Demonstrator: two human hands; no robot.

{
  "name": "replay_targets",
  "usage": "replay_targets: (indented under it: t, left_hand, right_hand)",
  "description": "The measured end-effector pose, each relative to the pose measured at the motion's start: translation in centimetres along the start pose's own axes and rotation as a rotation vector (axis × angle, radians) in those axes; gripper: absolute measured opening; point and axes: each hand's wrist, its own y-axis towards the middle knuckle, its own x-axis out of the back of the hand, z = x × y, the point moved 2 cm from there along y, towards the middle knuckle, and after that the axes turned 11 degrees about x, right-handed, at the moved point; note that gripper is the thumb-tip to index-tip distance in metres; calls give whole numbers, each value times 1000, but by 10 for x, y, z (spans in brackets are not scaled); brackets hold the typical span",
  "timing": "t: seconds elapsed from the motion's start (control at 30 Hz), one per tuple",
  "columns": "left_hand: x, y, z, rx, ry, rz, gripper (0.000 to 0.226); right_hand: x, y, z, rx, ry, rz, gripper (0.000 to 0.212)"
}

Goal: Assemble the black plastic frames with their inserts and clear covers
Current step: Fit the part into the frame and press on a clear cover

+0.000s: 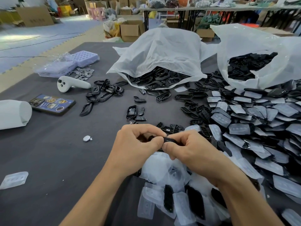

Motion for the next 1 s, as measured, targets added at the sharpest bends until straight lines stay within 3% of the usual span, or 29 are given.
replay_targets:
  t: [0.13,0.3,0.53,0.77,1.0]
  left_hand:
    - [-1,3,0,35,-116,84,20]
    - [1,4,0,93,-197,149,25]
    - [0,5,2,120,-102,153,13]
    - [-7,4,8,112,-131,-42,7]
    - [-7,4,10,167,-185,-100,23]
  right_hand:
    - [2,1,3,20,62,12,9]
    - [-4,3,3,3,-17,-28,32]
    - [-3,6,-4,13,-65,-167,23]
    - [-7,9,-7,-26,451,-370,19]
    - [-14,8,-4,-58,488,-441,25]
